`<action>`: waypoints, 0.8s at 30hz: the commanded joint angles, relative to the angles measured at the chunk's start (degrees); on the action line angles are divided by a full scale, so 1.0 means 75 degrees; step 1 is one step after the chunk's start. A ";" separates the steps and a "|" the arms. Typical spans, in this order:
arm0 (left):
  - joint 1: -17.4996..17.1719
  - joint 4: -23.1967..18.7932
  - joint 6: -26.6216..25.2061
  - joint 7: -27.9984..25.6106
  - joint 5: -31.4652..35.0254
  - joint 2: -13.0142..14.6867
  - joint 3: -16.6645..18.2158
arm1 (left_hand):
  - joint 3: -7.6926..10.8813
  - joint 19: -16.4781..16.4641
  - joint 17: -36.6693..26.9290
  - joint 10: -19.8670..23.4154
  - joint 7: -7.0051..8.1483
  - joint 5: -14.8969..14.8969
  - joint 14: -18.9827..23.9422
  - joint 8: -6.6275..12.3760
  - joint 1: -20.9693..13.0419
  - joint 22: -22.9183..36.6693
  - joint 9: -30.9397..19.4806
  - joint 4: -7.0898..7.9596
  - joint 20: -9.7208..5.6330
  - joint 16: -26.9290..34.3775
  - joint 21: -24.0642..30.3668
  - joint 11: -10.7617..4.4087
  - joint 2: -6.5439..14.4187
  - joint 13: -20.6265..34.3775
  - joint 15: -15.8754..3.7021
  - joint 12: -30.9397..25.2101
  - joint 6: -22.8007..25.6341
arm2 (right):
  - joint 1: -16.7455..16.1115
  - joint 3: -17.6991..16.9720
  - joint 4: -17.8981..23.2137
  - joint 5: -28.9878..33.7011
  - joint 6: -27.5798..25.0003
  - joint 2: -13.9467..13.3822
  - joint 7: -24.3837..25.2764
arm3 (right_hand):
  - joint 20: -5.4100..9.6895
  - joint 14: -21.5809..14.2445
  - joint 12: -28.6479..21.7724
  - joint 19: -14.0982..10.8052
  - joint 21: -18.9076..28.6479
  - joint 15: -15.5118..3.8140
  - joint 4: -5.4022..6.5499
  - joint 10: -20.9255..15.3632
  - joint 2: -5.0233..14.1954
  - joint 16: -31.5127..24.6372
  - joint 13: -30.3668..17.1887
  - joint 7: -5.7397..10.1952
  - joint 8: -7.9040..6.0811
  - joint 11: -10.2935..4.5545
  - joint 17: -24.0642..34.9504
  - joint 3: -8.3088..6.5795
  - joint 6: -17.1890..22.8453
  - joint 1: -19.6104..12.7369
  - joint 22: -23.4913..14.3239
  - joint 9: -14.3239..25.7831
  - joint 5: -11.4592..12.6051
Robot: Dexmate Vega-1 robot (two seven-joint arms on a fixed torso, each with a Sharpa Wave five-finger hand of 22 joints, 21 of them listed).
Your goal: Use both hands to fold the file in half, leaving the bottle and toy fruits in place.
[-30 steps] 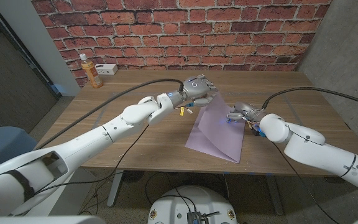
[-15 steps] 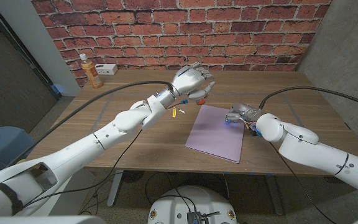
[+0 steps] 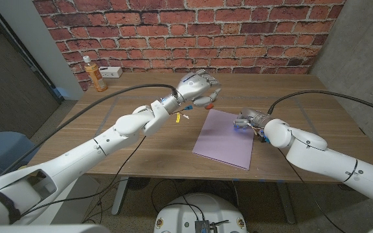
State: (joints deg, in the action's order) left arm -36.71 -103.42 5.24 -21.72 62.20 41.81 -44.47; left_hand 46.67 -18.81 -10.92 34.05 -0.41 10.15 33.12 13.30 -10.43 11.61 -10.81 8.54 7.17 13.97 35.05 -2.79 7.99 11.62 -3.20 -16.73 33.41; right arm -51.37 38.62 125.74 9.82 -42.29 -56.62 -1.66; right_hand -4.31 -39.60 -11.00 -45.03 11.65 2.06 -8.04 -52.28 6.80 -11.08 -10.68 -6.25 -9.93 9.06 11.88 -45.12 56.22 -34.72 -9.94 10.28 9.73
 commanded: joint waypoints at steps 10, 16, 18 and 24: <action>-0.0293 0.0533 -0.0121 0.0176 -0.1331 -0.0040 0.0491 | 0.0056 0.0123 -0.0028 -0.0145 -0.0022 -0.0021 -0.0091 -0.0117 -0.0067 0.0006 -0.0026 0.0065 0.0063 -0.0043 0.0006 0.0079 0.0289 0.0039 0.0047 0.0116 -0.0138 | -0.1438 -0.1585 0.0388 -0.0243 0.2185 -0.0093 0.2544 | -0.0053 0.0061 -0.0024 0.0126 -0.0028 -0.0014 0.0154 0.0067 0.0394 -0.0159 -0.0023 0.0082 -0.0051 -0.0044 0.0179 0.0224 -0.0151 0.0038 -0.0036 0.0041 -0.0003; -0.0475 0.0658 -0.0088 -0.0047 -0.2075 -0.0002 0.0833 | 0.0059 0.0152 -0.0035 -0.0195 -0.0007 -0.0021 -0.0134 -0.0156 -0.0061 0.0006 -0.0027 0.0077 0.0084 -0.0069 0.0003 0.0091 0.0294 0.0042 0.0052 0.0157 -0.0209 | -0.1699 -0.2028 0.0270 -0.0234 0.2800 0.0185 0.3079 | -0.0031 0.0128 -0.0004 0.0198 -0.0039 -0.0080 0.0146 0.0163 0.0405 -0.0173 -0.0025 0.0128 -0.0060 -0.0070 0.0230 0.0330 -0.0189 0.0058 -0.0039 0.0042 -0.0002; -0.0552 0.0707 -0.0032 -0.0132 -0.2420 0.0011 0.0986 | 0.0069 0.0171 -0.0035 -0.0253 -0.0013 -0.0019 -0.0189 -0.0185 -0.0068 0.0005 -0.0027 0.0068 0.0090 -0.0096 0.0000 0.0091 0.0298 0.0043 0.0062 0.0190 -0.0273 | -0.1742 -0.2135 0.0203 -0.0222 0.2909 0.0293 0.3199 | -0.0037 0.0181 0.0000 0.0238 -0.0044 -0.0057 0.0142 0.0206 0.0419 -0.0172 -0.0026 0.0124 -0.0047 -0.0095 0.0253 0.0377 -0.0255 0.0063 -0.0040 0.0042 0.0001; -0.0811 0.0923 0.0241 -0.0632 -0.3311 0.0020 0.1420 | 0.0049 0.0228 -0.0083 -0.0571 -0.0016 -0.0029 -0.0357 -0.0332 -0.0137 0.0004 -0.0027 -0.0023 0.0119 -0.0134 -0.0002 0.0134 0.0329 0.0051 0.0129 0.0360 -0.0665 | -0.1851 -0.2502 -0.0207 -0.0556 0.3631 0.0662 0.3386 | -0.0037 0.0359 0.0036 0.0316 -0.0048 -0.0032 0.0117 0.0397 0.0425 -0.0146 -0.0029 0.0176 -0.0012 -0.0101 0.0297 0.0474 -0.0475 0.0064 -0.0040 0.0041 0.0010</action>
State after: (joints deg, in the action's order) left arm -40.07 -98.74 4.85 -21.95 48.42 41.68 -38.56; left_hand 46.90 -17.47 -11.27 30.43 -0.66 9.95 30.95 11.21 -10.44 11.45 -10.80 8.78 7.88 13.30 35.05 -1.87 8.01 11.87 -2.24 -14.43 29.56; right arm -62.15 25.69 127.44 7.96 -23.89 -55.41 18.65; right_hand -4.61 -37.42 -10.96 -43.07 11.45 1.73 -7.08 -49.92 9.46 -11.97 -10.81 -4.99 -10.18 8.08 13.85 -41.96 53.38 -34.02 -10.03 10.28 9.73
